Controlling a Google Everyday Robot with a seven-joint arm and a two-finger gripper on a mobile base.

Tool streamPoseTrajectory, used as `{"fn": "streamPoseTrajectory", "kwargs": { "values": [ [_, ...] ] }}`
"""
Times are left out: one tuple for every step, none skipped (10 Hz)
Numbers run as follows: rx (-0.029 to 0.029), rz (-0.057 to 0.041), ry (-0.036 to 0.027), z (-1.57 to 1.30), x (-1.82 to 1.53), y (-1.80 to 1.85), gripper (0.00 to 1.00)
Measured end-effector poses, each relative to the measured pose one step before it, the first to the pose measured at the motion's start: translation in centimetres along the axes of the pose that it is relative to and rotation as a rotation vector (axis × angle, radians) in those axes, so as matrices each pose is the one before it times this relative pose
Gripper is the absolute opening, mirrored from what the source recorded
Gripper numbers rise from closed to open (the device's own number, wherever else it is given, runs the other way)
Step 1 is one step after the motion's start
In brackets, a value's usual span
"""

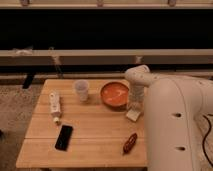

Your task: Place the white sponge in the ceramic bowl

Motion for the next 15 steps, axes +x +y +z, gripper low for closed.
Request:
{"fn": "streamPoseTrajectory", "kwargs": {
  "values": [
    [-0.00815,0.00887,0.02055,0.179,0.067,-0.075,0.65],
    [-0.01308,0.00997,0.02594,0.014,0.029,0.086,0.62],
    [-0.02112,0.0181,0.04014,0.106,0.05,-0.359,0.53],
    [-0.0233,0.01692,0.0316,0.028,0.003,-0.461,0.43],
    [-0.02071,0.01332,0.02593,0.004,-0.012,-0.237,0.34],
    [-0.0217,0.01229,0.02419,-0.164,0.126,-0.377,0.22],
    [-0.01564,0.00612,0.00845,-0.505,0.212,-0.33,0.11],
    [-0.01147,0.00034,-0.00168,-0.905,0.353,-0.102,0.03],
    [-0.00386,-0.00536,-0.00567,-0.949,0.478,0.018,0.0],
    [0.00081,-0.01856,-0.0172,-1.667,0.609,0.371,0.0],
    [0.00672,-0.02796,-0.01897,-1.398,0.295,0.607,0.0],
    [0.00839,-0.03027,-0.0169,-1.105,0.012,0.872,0.0],
    [0.01418,-0.04108,-0.02063,-0.981,-0.279,1.455,0.0],
    [0.0128,-0.03303,-0.01687,-0.614,-0.418,1.314,0.0],
    [0.01589,-0.0469,-0.0252,-0.801,-0.807,1.901,0.0]
  ]
}}
